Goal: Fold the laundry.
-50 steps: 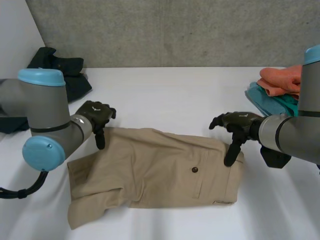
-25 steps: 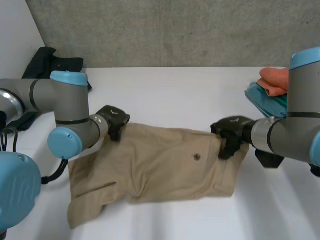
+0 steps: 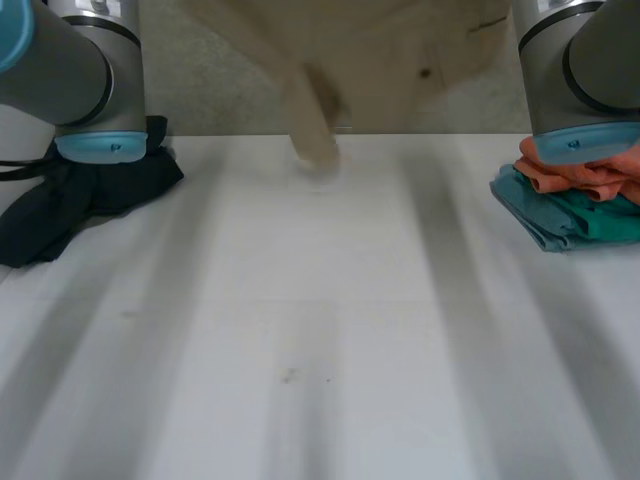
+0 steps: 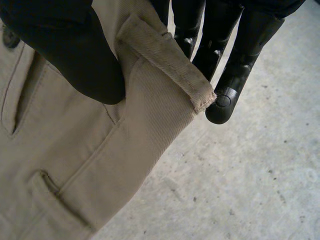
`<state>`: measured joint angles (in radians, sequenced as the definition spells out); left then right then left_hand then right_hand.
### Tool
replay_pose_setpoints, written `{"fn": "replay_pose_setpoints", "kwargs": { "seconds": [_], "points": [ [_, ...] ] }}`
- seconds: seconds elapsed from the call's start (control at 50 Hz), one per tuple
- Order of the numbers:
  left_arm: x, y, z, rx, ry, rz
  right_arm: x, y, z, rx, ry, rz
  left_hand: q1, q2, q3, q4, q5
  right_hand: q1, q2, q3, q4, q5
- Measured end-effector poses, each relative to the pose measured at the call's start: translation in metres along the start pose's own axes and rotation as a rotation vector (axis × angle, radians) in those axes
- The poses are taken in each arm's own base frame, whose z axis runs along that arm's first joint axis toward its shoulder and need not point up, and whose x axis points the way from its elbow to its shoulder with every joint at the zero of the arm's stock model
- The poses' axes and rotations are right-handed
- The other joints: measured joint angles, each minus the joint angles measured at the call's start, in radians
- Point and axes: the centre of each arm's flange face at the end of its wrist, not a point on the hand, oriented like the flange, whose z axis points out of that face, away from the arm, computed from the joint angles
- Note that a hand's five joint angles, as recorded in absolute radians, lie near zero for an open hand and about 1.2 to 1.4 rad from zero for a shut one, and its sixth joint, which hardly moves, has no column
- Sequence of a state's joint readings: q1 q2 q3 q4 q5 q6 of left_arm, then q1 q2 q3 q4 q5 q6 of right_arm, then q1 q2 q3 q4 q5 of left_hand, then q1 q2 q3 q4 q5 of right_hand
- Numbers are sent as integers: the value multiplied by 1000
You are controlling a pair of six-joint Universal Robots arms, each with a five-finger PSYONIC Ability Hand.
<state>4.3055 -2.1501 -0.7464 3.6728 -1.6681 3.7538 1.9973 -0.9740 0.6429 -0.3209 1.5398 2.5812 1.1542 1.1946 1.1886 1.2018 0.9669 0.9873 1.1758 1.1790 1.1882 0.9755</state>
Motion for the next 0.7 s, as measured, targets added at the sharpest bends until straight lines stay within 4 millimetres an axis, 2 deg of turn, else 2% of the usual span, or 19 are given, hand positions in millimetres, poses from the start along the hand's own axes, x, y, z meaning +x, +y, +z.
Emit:
{"fn": "replay_pose_setpoints", "kwargs": {
  "seconds": [0.1, 0.12, 0.14, 0.16, 0.2, 0.22, 0.24, 0.3, 0.32, 0.34, 0.38, 0.42, 0.44, 0.5, 0.52, 0.56, 0.62, 0.7],
  "points": [
    [19, 23, -39, -117, 100, 4, -21, 31, -24, -133, -89, 6, 0, 1, 1, 0, 0, 0, 0, 0, 0, 6],
    [19, 23, -39, -117, 100, 4, -21, 31, -24, -133, -89, 6, 0, 1, 1, 0, 0, 0, 0, 0, 0, 6],
    [23, 29, -48, -143, 120, 5, -25, 35, -28, -154, -103, 7, 0, 1, 2, 0, 0, 0, 0, 0, 0, 6],
    [33, 42, -68, -205, 169, 10, -37, 51, -44, -221, -155, 10, 0, 2, 3, 1, 0, 0, 0, 0, 0, 6],
    [36, 47, -75, -227, 186, 12, -40, 55, -48, -237, -169, 11, 0, 2, 3, 1, 0, 0, 0, 0, 0, 6],
    [44, 59, -95, -286, 231, 17, -51, 67, -62, -288, -215, 15, 0, 2, 3, 1, 0, 0, 0, 0, 0, 6],
    [48, 65, -106, -318, 255, 19, -56, 72, -68, -309, -235, 16, 0, 2, 3, 1, 0, 0, 0, 0, 0, 6],
    [55, 75, -127, -375, 299, 24, -68, 86, -84, -359, -288, 19, 0, 2, 4, 1, 0, 0, 0, 0, 0, 6],
    [61, 84, -143, -419, 333, 30, -77, 97, -96, -394, -325, 18, 0, 2, 4, 1, 0, 0, 0, 0, 0, 7],
    [62, 86, -148, -432, 342, 32, -82, 104, -103, -417, -350, 16, 0, 2, 4, 1, 0, 1, 0, 0, 0, 9],
    [71, 100, -176, -509, 401, 45, -100, 125, -129, -497, -436, 4, 0, 2, 4, 1, 0, 5, 0, 0, 1, 11],
    [74, 106, -188, -544, 428, 52, -108, 134, -142, -541, -482, -5, 0, 2, 4, 1, 0, 5, 0, 0, 1, 11],
    [77, 112, -205, -594, 466, 61, -117, 143, -160, -602, -547, -19, 0, 2, 4, 1, 0, 5, 0, 0, 3, 11],
    [77, 116, -223, -654, 513, 73, -122, 149, -177, -671, -613, -30, 0, 2, 4, 1, 0, 5, 0, 0, 4, 11],
    [75, 116, -235, -703, 549, 82, -123, 149, -188, -725, -660, -35, 0, 2, 4, 1, 0, 5, 0, 0, 4, 11],
    [71, 112, -245, -751, 584, 91, -121, 144, -200, -790, -717, -34, 0, 2, 4, 1, 0, 5, 0, 0, 4, 11],
    [63, 104, -256, -815, 629, 100, -113, 132, -210, -856, -774, -30, 0, 2, 4, 1, 0, 5, 0, 0, 4, 11],
    [44, 82, -273, -907, 693, 111, -92, 99, -224, -935, -842, -20, 0, 2, 4, 1, 0, 5, 0, 0, 4, 11]
  ]
}}
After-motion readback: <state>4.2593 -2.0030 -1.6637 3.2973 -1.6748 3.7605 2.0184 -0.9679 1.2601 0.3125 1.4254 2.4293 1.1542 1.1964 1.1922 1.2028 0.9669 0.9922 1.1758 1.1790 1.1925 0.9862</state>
